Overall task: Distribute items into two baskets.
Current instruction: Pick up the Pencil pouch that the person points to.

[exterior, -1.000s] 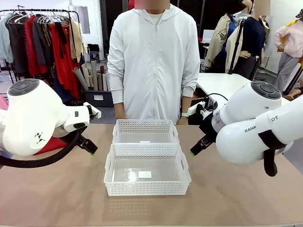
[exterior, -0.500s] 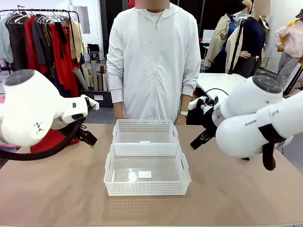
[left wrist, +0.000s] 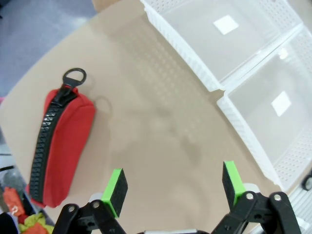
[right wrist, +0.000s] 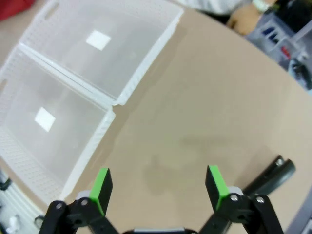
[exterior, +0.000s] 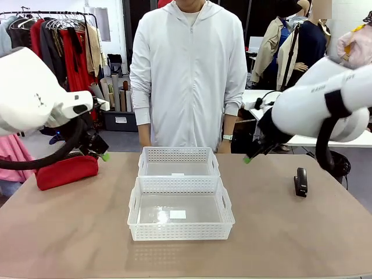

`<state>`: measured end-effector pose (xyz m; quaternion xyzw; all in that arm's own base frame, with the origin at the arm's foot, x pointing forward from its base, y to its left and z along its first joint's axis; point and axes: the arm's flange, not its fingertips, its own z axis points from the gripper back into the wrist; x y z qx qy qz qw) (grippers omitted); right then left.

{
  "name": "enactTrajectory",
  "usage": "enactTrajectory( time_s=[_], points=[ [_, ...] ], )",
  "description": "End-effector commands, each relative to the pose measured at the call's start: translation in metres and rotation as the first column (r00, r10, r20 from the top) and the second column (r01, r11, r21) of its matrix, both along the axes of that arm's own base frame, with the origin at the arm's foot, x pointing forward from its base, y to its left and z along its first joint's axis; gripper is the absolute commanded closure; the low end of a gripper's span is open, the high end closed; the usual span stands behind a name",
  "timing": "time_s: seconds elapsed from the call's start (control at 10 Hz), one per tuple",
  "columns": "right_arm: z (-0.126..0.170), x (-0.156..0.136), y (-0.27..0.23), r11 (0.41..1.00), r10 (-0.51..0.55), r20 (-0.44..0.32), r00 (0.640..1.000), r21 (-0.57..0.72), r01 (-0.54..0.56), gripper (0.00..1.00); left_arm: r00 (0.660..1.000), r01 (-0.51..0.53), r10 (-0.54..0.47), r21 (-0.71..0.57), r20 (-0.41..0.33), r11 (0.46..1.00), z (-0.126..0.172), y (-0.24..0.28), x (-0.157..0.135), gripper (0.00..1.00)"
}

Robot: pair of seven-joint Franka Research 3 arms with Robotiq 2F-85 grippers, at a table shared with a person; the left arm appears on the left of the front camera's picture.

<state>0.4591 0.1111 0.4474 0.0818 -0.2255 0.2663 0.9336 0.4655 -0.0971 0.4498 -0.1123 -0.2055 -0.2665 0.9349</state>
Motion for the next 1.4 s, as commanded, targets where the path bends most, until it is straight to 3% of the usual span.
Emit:
enactTrajectory(
  time_s=[0.0,0.2,0.7,1.0,1.3],
  points=[
    [0.015,0.021,-0.041,0.997,-0.005,-0.038,0.999,0.079,0.008,0.0,0.998,0.022,-0.027,-0.09,-0.058,0.996,0.002,0.037,0.012,0.0],
    [0.03,0.017,-0.078,0.986,-0.014,-0.05,0.999,0.163,0.022,0.0,0.998,-0.015,0.004,-0.183,-0.057,0.983,0.016,0.081,-0.004,0.0],
    [0.068,-0.002,-0.184,0.917,-0.048,-0.095,0.994,0.389,0.081,0.0,0.992,-0.125,0.128,-0.246,-0.002,0.961,0.076,0.184,-0.057,0.0],
    [0.088,-0.034,-0.23,0.857,-0.043,-0.075,0.996,0.51,0.076,0.0,0.996,-0.088,0.081,-0.323,-0.035,0.942,0.093,0.212,-0.068,0.0],
    [0.099,-0.06,-0.26,0.841,-0.044,-0.049,0.998,0.537,0.063,0.0,0.997,-0.074,0.059,-0.37,-0.053,0.926,0.096,0.243,-0.078,0.0]
  ],
)
